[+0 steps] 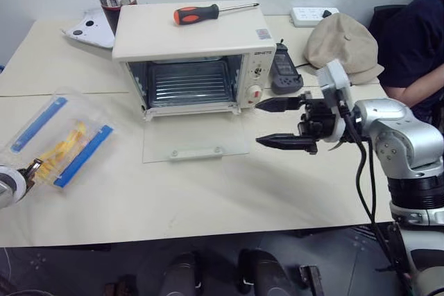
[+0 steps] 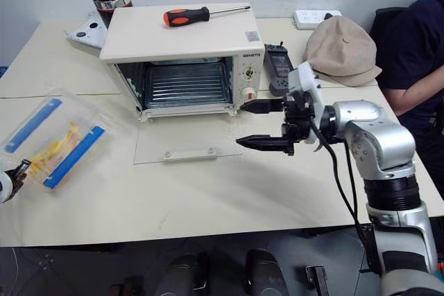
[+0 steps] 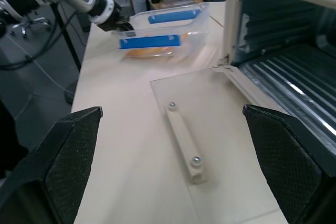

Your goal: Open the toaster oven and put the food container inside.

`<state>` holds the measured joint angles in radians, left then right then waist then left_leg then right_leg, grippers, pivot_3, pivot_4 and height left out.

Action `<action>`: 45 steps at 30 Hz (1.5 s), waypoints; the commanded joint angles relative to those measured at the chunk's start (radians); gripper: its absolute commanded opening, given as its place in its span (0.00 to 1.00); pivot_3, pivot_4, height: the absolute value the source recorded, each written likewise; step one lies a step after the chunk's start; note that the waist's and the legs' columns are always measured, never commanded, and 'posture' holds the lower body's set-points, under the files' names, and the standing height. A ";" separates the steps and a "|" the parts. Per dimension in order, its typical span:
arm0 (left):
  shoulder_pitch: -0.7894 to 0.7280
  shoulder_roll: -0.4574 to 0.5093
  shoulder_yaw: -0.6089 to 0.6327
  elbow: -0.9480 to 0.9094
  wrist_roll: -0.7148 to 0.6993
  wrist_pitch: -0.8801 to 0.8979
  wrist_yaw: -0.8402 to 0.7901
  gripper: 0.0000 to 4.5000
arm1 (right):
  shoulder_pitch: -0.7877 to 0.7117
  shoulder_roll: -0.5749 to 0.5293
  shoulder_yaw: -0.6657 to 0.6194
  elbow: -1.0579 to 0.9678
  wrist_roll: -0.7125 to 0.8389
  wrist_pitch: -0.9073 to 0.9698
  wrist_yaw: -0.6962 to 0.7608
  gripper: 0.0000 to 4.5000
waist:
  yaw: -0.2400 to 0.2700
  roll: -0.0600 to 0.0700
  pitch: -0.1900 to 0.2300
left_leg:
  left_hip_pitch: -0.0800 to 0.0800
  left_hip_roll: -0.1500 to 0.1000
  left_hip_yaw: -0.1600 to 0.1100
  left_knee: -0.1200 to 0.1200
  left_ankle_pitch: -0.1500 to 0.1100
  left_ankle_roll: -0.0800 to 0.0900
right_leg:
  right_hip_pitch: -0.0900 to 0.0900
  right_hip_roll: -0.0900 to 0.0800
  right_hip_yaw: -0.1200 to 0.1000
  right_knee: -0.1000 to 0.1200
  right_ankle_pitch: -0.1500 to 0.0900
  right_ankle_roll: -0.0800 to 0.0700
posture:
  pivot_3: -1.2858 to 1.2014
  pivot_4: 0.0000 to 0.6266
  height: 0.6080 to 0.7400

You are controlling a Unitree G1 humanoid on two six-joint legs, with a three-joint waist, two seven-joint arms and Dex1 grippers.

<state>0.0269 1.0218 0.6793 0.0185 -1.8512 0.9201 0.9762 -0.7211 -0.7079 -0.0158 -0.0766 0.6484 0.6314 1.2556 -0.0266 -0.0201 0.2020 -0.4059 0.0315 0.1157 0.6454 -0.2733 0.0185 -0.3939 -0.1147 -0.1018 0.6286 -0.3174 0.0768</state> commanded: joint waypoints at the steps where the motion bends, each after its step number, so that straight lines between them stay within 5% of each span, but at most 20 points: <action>1: 0.026 0.092 0.070 -0.032 -0.049 0.117 -0.167 0.01 | 0.034 -0.052 -0.048 -0.016 0.002 -0.031 0.035 1.00 | 0.002 0.000 0.000 | 0.000 0.000 0.000 0.000 -0.001 -0.001 | 0.000 0.000 0.000 0.000 0.000 0.000 | 0.52 0.24 1.00; 5: -0.045 0.222 0.000 -0.075 -0.105 0.223 -0.368 0.01 | 0.109 -0.127 -0.080 0.005 -0.011 -0.054 0.072 1.00 | 0.014 -0.001 0.001 | -0.001 -0.001 -0.001 0.000 -0.001 -0.002 | 0.000 -0.001 0.000 -0.001 0.000 0.000 | 0.52 0.24 1.00; 8: -0.194 0.234 -0.162 -0.097 -0.119 0.197 -0.399 0.01 | 0.128 -0.122 -0.093 -0.001 0.000 -0.048 0.044 1.00 | 0.016 0.002 0.002 | 0.000 -0.001 0.000 0.000 -0.001 -0.003 | 0.000 -0.002 0.000 -0.001 0.000 0.000 | 0.52 0.24 1.00; 14: -0.657 0.056 -0.570 -0.086 -0.079 0.187 -0.284 0.01 | 0.171 -0.095 -0.134 -0.023 -0.017 -0.083 -0.030 1.00 | 0.027 0.004 0.002 | 0.000 0.000 0.000 -0.002 0.000 -0.004 | -0.001 0.000 0.000 -0.001 0.000 -0.001 | 0.52 0.24 1.00; 22: -0.898 -0.096 -0.767 0.032 0.088 0.272 -0.220 0.01 | 0.224 -0.084 -0.166 -0.082 0.005 -0.079 -0.074 1.00 | 0.028 0.002 0.003 | -0.001 -0.001 0.004 0.002 0.006 0.004 | -0.001 0.003 0.002 0.001 0.001 0.002 | 0.52 0.24 1.00; 24: -0.924 -0.119 -0.779 0.062 0.160 0.299 -0.228 0.01 | 0.239 -0.077 -0.167 -0.101 0.008 -0.079 -0.087 1.00 | 0.027 0.002 0.003 | -0.001 -0.001 0.003 0.002 0.007 0.004 | -0.001 0.003 0.002 0.001 0.001 0.002 | 0.52 0.24 1.00; 36: -0.908 -0.206 -0.611 0.049 0.287 0.342 -0.235 0.83 | 0.283 -0.085 -0.185 -0.148 0.035 -0.067 -0.123 1.00 | 0.024 0.001 0.003 | -0.001 -0.001 0.003 0.003 0.008 0.004 | 0.000 0.002 0.002 0.003 0.001 0.002 | 0.52 0.24 1.00; 42: -0.732 -0.096 -0.417 -0.169 0.308 0.308 -0.495 0.83 | 0.297 -0.106 -0.197 -0.168 0.055 -0.028 -0.136 1.00 | 0.025 0.001 0.004 | -0.001 0.000 0.003 0.003 0.008 0.004 | -0.001 0.002 0.002 0.005 0.001 0.002 | 0.52 0.24 1.00; 45: -0.640 -0.077 -0.293 -0.267 0.288 0.263 -0.721 0.83 | 0.297 -0.109 -0.215 -0.189 0.122 0.048 -0.155 0.85 | 0.030 0.001 0.004 | 0.000 -0.001 0.003 0.003 0.008 0.004 | -0.001 0.001 0.002 0.003 0.001 0.002 | 0.52 0.24 1.00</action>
<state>-0.6274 0.9266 0.3167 -0.1770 -1.5473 1.2173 0.3772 -0.4158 -0.7964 -0.1795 -0.2226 0.7167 0.6460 1.1098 0.0030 -0.0192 0.2056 -0.4062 0.0303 0.1177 0.6483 -0.2654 0.0221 -0.3940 -0.1138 -0.1003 0.6320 -0.3167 0.0787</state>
